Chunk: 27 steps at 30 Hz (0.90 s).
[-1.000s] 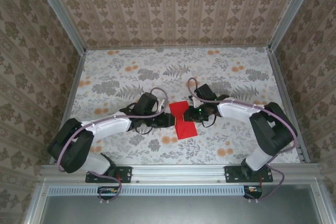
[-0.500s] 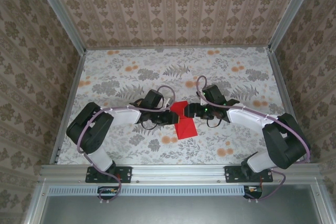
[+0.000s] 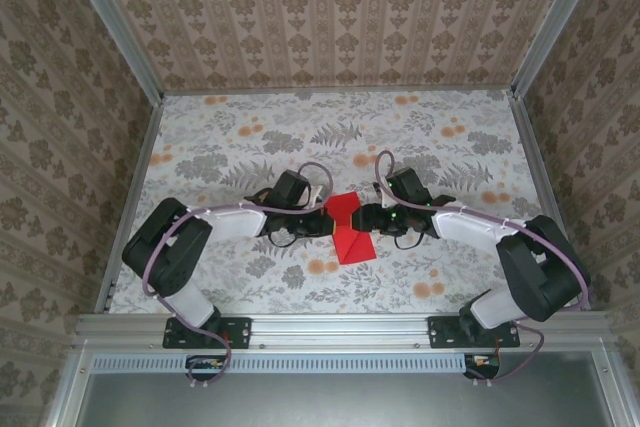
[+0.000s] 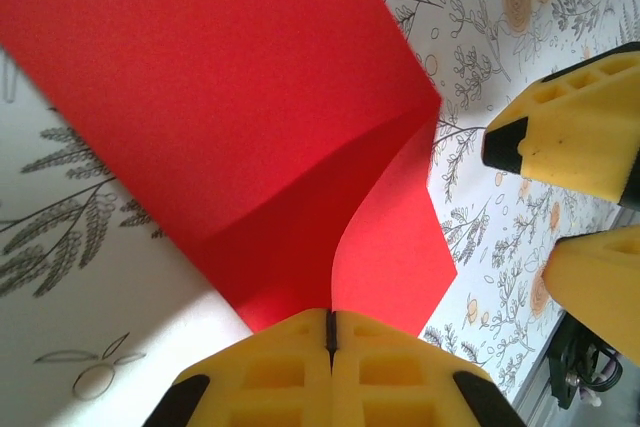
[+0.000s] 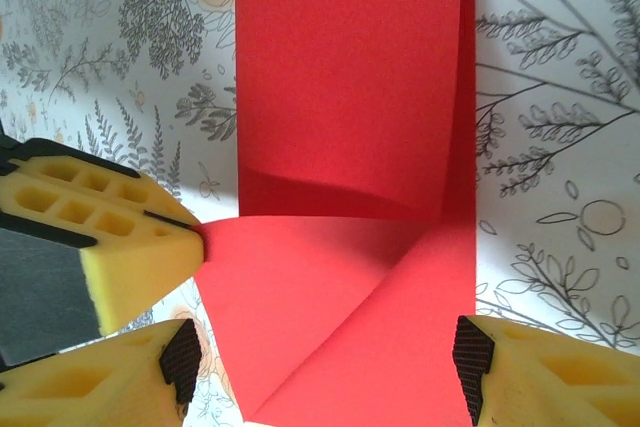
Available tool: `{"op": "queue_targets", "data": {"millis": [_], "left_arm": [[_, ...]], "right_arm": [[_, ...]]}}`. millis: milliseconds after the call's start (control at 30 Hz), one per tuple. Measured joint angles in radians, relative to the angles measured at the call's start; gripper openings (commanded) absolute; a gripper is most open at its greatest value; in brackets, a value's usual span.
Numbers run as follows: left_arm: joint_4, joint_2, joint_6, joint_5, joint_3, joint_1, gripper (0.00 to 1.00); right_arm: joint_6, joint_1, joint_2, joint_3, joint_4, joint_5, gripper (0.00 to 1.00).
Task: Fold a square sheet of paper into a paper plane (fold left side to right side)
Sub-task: Turn over the paper at the center of the table.
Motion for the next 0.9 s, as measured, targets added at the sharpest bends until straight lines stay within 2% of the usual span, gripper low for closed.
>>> {"op": "queue_targets", "data": {"millis": [167, 300, 500, 633, 833, 900], "left_arm": [[-0.002, -0.028, 0.000, -0.015, -0.013, 0.000, 0.01], [-0.003, -0.028, 0.000, -0.024, -0.022, 0.000, 0.01], [-0.006, -0.028, 0.000, -0.030, -0.023, 0.000, 0.02], [-0.006, -0.028, 0.000, -0.032, -0.023, 0.000, 0.03], [-0.004, -0.029, 0.000, -0.034, -0.023, 0.003, 0.11], [-0.005, -0.037, 0.002, -0.034, -0.023, 0.009, 0.18]], "right_arm": [[0.027, 0.003, 0.050, 0.000, 0.047, -0.048, 0.64], [0.055, 0.009, 0.097, 0.000, 0.092, -0.084, 0.56], [0.088, 0.024, 0.155, 0.008, 0.132, -0.116, 0.40], [0.100, 0.026, 0.173, 0.013, 0.160, -0.133, 0.25], [0.115, 0.026, 0.174, 0.019, 0.180, -0.140, 0.07], [0.115, 0.026, 0.174, 0.019, 0.182, -0.140, 0.05]]}}
